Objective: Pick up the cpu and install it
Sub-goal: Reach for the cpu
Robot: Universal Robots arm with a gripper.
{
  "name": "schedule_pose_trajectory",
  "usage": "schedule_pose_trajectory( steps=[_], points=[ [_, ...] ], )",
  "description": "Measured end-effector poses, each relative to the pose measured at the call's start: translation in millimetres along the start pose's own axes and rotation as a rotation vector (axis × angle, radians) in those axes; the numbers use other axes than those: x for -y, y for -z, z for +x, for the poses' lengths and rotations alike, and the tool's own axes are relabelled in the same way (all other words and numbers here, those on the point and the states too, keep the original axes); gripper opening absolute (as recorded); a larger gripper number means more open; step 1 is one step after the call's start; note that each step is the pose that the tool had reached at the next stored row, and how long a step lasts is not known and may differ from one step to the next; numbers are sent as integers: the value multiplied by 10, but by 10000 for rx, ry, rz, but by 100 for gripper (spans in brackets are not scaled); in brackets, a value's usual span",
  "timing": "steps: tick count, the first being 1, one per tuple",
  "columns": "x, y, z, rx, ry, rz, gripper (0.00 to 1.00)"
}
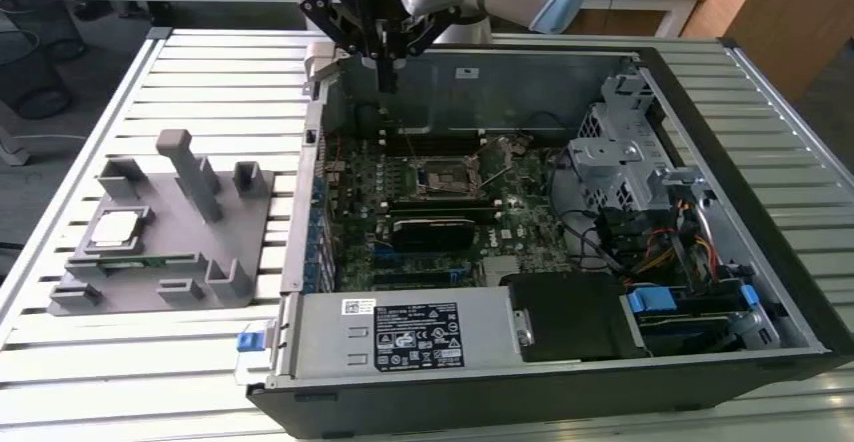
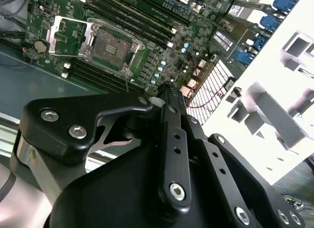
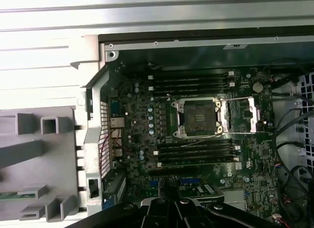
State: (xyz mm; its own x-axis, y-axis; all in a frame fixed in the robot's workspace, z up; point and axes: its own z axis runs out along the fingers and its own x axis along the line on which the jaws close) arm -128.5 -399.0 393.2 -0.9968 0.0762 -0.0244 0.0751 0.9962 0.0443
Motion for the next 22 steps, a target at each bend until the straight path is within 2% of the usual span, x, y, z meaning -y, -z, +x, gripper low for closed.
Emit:
schedule_pose_trajectory(
  steps=[22],
  points=[
    [15, -4, 200, -10, -1, 0, 11]
  ],
)
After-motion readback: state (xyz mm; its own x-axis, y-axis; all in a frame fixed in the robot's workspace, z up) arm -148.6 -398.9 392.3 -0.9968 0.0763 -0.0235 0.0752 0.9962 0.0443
